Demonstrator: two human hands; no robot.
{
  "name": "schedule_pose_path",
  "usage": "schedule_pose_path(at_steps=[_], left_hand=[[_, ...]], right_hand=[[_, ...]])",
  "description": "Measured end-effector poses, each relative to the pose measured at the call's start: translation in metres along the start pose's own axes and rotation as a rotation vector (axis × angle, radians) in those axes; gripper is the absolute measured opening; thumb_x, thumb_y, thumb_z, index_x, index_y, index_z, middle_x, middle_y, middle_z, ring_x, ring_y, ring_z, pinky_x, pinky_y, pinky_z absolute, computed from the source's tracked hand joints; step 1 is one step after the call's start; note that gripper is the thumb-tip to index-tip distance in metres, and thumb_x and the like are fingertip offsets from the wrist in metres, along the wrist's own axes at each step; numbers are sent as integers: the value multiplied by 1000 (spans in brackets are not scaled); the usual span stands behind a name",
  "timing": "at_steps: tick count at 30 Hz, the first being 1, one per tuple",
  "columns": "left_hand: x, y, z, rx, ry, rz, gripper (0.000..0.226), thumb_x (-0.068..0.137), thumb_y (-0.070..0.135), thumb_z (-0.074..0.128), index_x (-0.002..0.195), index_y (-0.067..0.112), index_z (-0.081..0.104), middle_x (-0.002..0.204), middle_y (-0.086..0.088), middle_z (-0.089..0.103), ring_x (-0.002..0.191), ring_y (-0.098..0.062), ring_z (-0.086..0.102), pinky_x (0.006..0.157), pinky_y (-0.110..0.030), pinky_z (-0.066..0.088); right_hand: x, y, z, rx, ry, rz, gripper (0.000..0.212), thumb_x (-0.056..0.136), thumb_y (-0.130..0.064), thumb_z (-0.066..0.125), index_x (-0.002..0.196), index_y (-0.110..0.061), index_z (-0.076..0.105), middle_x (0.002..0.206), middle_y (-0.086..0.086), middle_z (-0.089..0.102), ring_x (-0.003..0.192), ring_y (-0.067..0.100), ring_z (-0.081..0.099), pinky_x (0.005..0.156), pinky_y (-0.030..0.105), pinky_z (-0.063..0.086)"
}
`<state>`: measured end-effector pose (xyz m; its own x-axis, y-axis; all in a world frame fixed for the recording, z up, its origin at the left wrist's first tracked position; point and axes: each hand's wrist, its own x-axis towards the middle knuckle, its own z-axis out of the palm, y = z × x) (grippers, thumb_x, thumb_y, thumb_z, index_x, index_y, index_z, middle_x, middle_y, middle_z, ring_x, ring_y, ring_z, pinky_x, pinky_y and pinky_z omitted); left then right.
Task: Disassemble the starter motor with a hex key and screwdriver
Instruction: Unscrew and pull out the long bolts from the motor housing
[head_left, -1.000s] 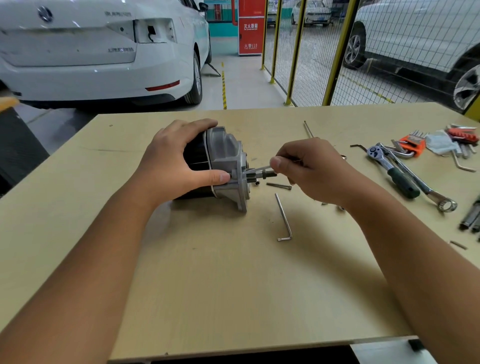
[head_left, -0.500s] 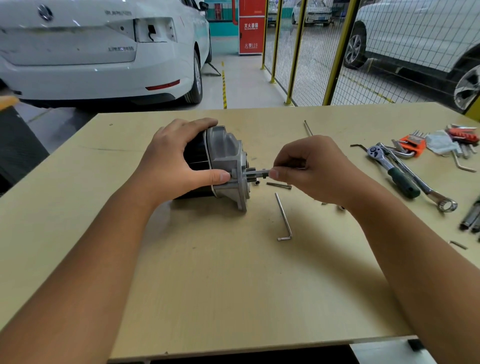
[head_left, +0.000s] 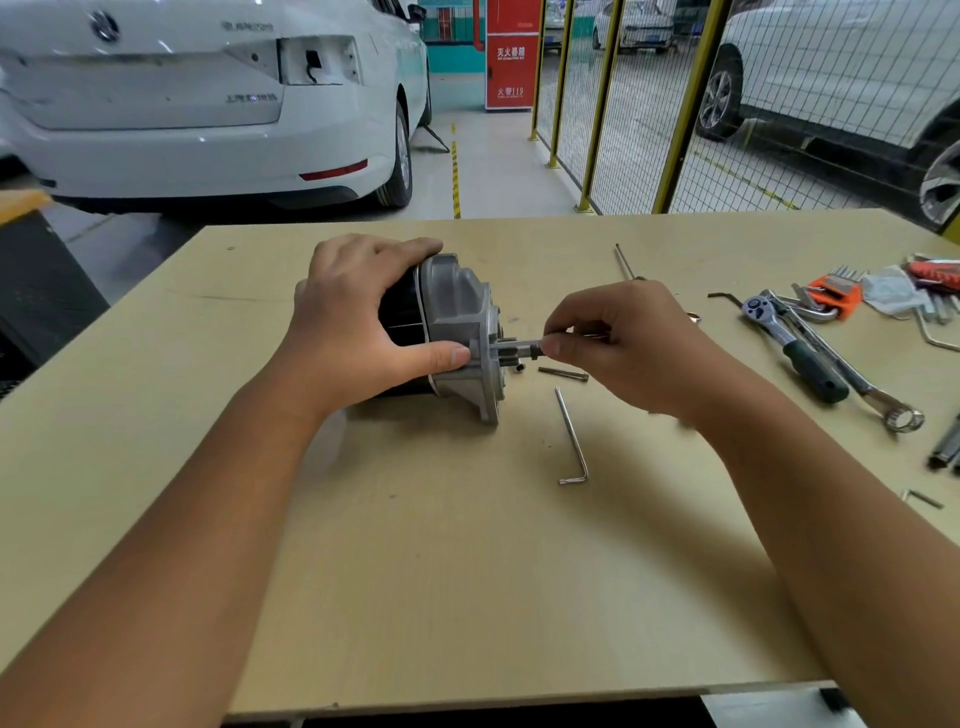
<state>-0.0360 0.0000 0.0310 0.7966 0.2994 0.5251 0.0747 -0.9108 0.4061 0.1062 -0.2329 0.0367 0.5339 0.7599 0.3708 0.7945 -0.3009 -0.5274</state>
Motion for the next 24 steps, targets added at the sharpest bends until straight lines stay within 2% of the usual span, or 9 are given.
schedule_pose_path(at_steps=[2,7,9,11,16,20,24], left_hand=[[0,-1,1,-19,-2,4,101,57,81,68,147,38,53,135,7,58,131,-23,40,108,-53,41],[1,-4,2,-29,-5,16,102,58,80,69,148,36,52,134,7,58,129,-21,42,106,-43,41],[1,-4,2,-27,-1,19,102,57,80,69,147,36,53,133,7,59,129,-21,42,105,-41,40],[1,-4,3,-24,3,24,102,57,80,69,147,36,53,132,7,59,128,-21,43,103,-38,39],[1,-4,3,-35,2,32,101,58,78,71,147,34,53,131,9,58,125,-19,43,99,-30,34],[1,-5,3,-51,-2,28,102,57,78,71,147,35,53,131,10,58,123,-16,43,98,-27,33],[1,-4,2,-58,-7,23,102,57,77,71,148,35,54,132,11,58,121,-14,43,97,-25,33]], right_hand=[[-1,0,-1,13,2,-3,5,91,-23,74,87,-21,77,62,-10,61,58,4,53,53,14,37],[0,-2,0,-60,32,-62,2,88,-21,78,87,-22,77,82,-10,65,73,2,58,65,17,40],[0,-3,0,-80,36,-75,8,83,-20,82,85,-25,77,90,-9,62,73,-4,54,64,12,37],[0,-4,1,-76,41,-78,14,79,-19,85,82,-27,74,93,-9,60,71,-2,53,63,14,37],[-1,-6,0,-62,-24,-89,8,86,-18,79,86,-23,73,72,-16,60,64,4,53,60,20,36],[-2,-5,-2,-21,-34,-100,5,86,-13,78,87,-16,75,65,-16,59,62,4,54,57,11,33],[-2,-4,-2,2,-31,-94,4,86,-12,78,87,-15,76,61,-15,57,59,3,52,55,10,32]])
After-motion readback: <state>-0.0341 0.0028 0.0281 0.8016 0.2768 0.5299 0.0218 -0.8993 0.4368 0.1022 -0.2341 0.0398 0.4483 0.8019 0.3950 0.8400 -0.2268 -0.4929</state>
